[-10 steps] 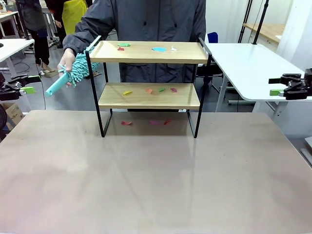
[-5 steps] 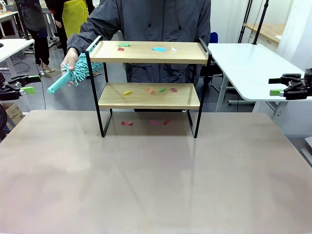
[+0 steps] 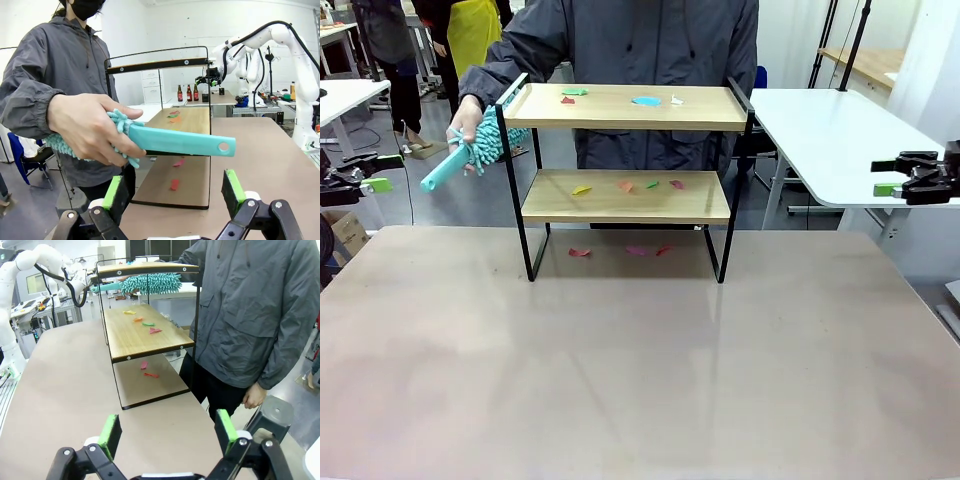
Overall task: Clean the shelf.
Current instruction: Pick up the Duster handed by the human.
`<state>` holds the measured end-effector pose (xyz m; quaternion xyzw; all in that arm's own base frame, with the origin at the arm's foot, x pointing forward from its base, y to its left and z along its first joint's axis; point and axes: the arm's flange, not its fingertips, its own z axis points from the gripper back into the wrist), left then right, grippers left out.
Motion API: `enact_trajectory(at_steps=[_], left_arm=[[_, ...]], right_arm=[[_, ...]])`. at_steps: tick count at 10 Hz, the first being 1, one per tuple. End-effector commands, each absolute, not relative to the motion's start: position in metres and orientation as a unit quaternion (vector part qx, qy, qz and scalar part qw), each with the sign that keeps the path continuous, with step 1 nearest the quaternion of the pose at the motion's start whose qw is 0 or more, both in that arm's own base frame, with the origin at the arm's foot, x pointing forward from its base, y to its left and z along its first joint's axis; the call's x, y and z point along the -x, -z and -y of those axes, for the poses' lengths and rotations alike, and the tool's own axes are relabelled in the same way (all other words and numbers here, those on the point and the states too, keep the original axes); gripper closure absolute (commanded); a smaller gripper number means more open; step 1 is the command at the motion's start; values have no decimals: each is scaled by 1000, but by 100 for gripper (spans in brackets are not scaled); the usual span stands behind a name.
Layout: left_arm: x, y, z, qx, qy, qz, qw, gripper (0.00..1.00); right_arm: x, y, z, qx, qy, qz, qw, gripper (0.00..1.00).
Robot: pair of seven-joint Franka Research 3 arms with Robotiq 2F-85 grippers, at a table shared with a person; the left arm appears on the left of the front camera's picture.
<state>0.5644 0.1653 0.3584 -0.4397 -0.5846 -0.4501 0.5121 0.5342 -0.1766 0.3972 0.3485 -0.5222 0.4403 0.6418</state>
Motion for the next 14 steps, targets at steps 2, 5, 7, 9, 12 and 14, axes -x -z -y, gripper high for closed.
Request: enact_trajectory(at_steps=[2,5,7,9,12,14], left_arm=[[-564,-361,-165,438,452,585,511,0],[-552,-382,-167,414,445,570,552,0],[-542,-433,-157,390,428,548,603,0],[-535,-477,-144,369,397,506,671,0],[-491,-552,-92,262,369,419,787,0],[-478,-574,-58,171,298,377,860,0]], right_arm=[[-535,-399,175,-347,-442,523,641,0],[-535,-399,175,-347,-442,523,641,0],[-535,-399,175,-347,-442,523,641,0],[-535,-399,175,-347,-442,523,641,0],[-535,-399,175,-347,-442,523,641,0],[-535,-399,175,-347,-442,523,641,0]])
